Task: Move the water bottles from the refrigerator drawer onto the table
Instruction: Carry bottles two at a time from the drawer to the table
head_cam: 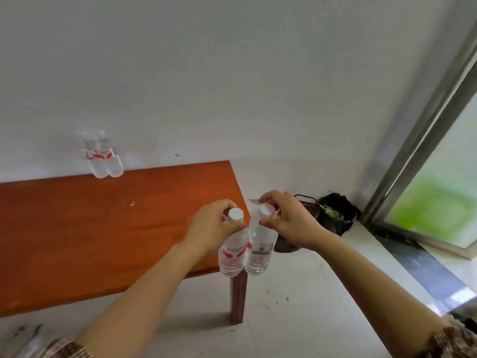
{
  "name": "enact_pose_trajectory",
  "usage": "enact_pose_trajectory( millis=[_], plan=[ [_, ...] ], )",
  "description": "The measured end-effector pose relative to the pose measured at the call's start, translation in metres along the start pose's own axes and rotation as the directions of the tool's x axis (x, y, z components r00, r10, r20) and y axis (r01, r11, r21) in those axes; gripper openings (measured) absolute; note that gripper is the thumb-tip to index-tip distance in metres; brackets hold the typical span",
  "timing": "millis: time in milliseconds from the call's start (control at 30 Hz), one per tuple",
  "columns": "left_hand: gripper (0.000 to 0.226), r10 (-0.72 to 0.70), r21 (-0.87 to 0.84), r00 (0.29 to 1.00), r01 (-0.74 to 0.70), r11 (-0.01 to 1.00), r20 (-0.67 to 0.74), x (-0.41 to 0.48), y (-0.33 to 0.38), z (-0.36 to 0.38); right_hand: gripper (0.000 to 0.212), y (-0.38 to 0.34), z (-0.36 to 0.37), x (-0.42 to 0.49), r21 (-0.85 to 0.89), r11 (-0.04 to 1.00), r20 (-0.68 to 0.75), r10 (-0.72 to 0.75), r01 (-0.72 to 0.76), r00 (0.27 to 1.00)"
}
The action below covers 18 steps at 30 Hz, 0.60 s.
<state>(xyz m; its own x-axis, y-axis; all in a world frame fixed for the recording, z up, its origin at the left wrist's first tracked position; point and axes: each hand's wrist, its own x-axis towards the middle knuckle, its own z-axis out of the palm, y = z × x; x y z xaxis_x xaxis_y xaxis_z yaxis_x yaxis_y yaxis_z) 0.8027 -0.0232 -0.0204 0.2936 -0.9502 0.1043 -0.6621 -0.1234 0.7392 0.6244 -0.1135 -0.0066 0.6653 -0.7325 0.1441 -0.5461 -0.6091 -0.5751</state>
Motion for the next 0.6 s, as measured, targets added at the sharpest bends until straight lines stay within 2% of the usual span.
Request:
enact_pose_trajectory(
  millis=[200, 367, 600],
  plan=[
    [0.022, -0.098, 0.026, 0.989, 0.102, 0.994, -0.106, 0.071, -0.065, -0.063, 0.039, -0.029, 0.038, 0.128, -0.008, 0.995, 0.077, -0.095, 0.096, 0.992],
    [0.017, -0.102, 0.095, 0.98, 0.119, 0.988, -0.171, 0.131, -0.108, -0.114, 0.038, -0.054, 0.071, 0.225, -0.048, 0.987, 0.098, -0.149, 0.154, 0.984],
    [0.014, -0.105, 0.153, 0.977, 0.134, 0.979, -0.184, 0.212, -0.181, -0.182, 0.044, -0.088, 0.121, 0.339, -0.054, 0.99, 0.127, -0.121, 0.129, 0.984]
  ],
)
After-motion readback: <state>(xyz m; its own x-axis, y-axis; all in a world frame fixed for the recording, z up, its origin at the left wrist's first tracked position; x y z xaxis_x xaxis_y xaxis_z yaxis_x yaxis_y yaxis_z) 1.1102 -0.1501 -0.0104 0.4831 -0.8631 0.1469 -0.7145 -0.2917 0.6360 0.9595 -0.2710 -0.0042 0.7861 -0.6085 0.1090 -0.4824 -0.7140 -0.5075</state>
